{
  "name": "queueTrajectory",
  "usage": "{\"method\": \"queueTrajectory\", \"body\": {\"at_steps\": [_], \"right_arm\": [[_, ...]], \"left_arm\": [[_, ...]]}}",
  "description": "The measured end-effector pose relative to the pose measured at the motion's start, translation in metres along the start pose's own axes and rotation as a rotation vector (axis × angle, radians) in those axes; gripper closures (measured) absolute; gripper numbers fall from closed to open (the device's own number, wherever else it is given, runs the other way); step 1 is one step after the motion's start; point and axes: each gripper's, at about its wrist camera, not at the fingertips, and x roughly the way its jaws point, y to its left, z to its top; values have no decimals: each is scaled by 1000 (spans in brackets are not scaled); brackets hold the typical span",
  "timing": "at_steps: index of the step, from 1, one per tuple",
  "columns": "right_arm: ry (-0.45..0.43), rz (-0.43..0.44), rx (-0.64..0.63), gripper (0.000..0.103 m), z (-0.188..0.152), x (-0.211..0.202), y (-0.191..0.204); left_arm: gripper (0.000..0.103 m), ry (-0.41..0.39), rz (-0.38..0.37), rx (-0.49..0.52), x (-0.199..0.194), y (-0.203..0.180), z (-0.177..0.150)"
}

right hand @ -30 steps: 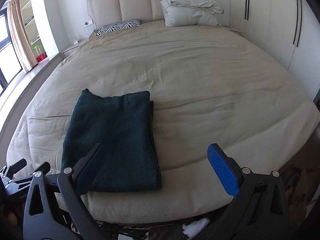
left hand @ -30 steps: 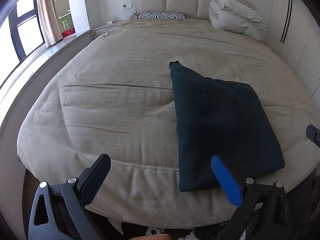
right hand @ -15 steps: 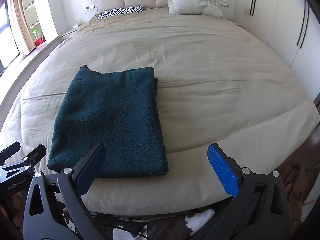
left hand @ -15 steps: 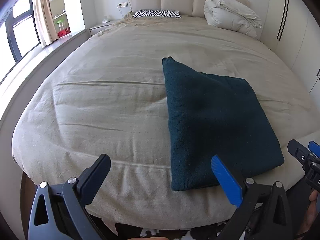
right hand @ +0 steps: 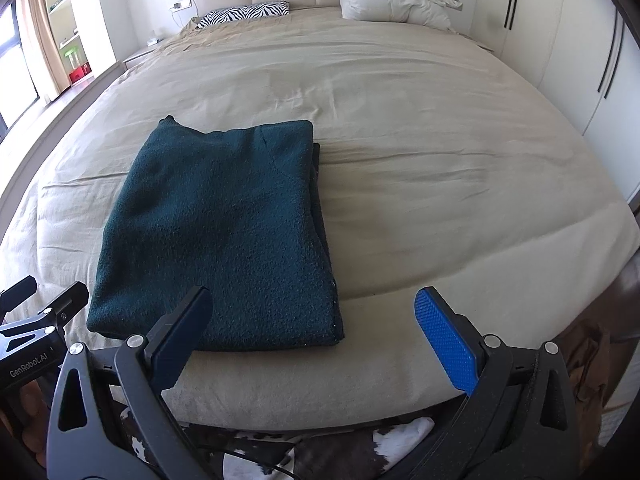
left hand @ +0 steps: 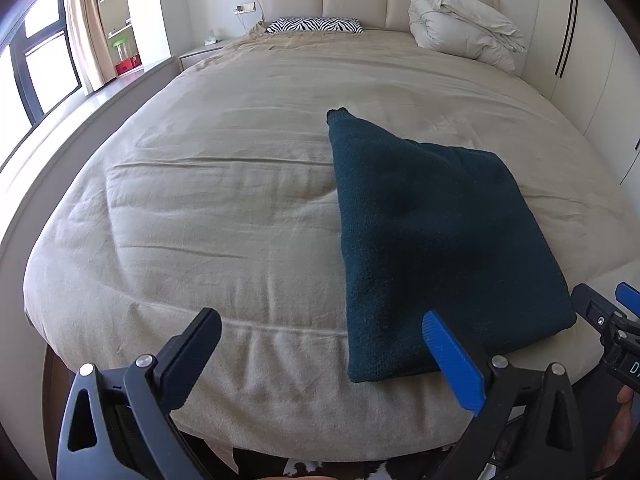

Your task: Fold small clothes

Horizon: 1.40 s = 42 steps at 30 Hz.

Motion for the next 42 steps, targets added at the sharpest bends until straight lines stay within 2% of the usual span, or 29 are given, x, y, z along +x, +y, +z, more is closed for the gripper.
{"method": "queueTrajectory", "body": {"at_steps": [42], "right_arm": [[3,2,-8,0,0,1,6]], "left_arm": [[0,5,-7,-1,3,1,0]]}}
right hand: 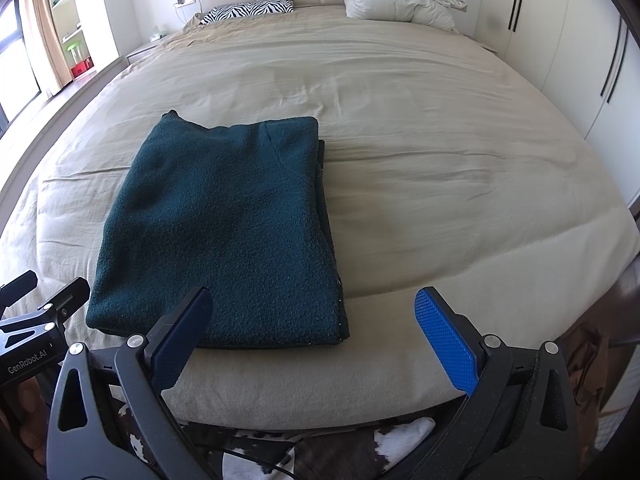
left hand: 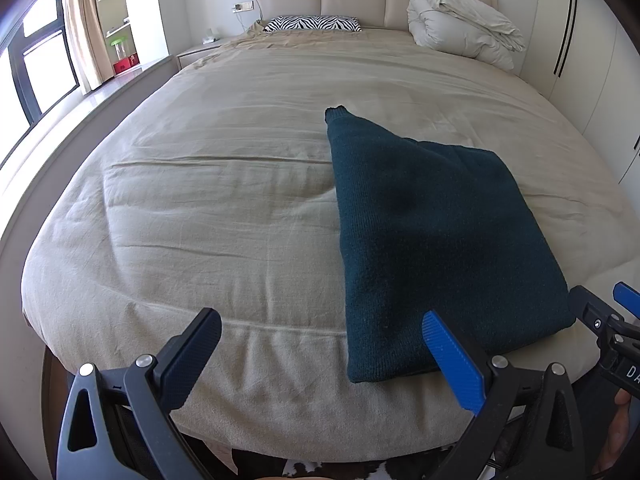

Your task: Fold small clothes

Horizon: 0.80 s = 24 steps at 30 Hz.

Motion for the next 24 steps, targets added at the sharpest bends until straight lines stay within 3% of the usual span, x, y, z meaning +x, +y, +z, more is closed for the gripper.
{"method": "queueTrajectory", "body": {"at_steps": [24], "right_arm": [[5,3,3,0,-3,1,-1]], "left_arm": [[0,0,6,-3,2,1,-2]]}}
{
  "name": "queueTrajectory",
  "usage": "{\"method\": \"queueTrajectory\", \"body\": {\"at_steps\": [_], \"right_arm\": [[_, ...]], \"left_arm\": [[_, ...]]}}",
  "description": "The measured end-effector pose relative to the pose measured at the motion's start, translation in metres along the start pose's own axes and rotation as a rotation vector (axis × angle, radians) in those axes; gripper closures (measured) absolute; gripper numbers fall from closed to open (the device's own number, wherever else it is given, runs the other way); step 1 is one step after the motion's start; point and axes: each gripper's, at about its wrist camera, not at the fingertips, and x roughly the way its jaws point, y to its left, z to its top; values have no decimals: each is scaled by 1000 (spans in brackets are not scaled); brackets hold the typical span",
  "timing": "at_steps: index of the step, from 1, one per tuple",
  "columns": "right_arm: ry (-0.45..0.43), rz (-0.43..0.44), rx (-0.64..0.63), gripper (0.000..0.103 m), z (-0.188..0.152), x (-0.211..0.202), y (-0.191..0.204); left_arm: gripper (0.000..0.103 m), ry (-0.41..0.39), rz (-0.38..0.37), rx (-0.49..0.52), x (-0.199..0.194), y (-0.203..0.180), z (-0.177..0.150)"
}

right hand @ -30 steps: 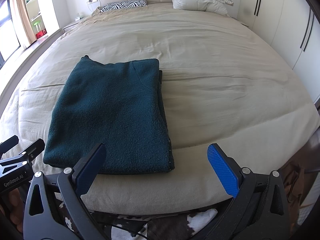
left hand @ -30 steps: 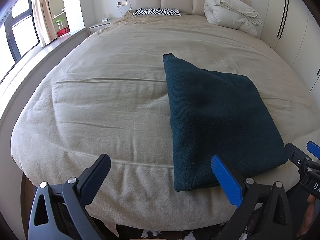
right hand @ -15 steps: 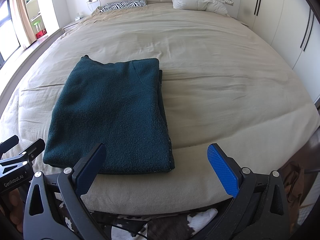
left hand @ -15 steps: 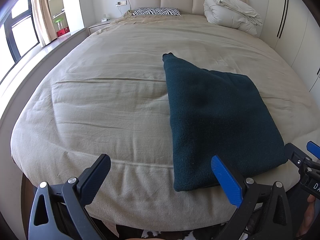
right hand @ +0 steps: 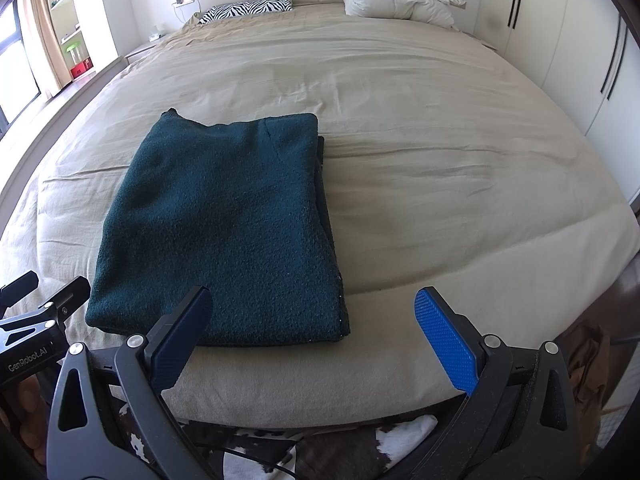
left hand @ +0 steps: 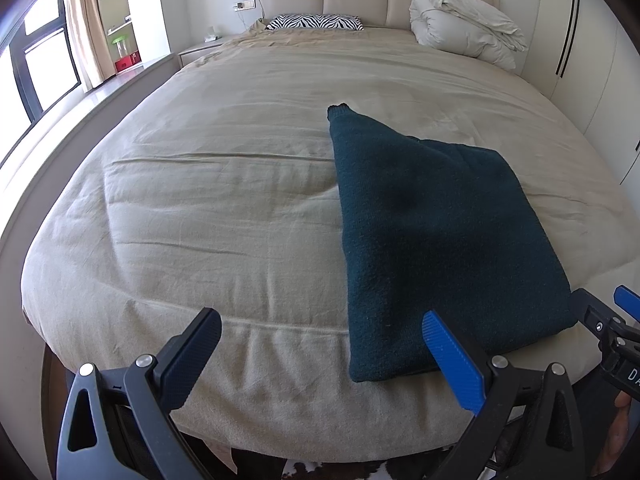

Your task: Fold small clothes

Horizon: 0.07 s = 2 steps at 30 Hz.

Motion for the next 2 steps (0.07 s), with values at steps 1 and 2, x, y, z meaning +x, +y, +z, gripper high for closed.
{"method": "queueTrajectory", "body": {"at_steps": [1,2], "right_arm": [[0,0,0,0,0,0,0],[-1,0,1,0,0,0,0]], "left_arm": [[0,0,4,1,0,0,0],[0,0,3,1,0,0,0]]}}
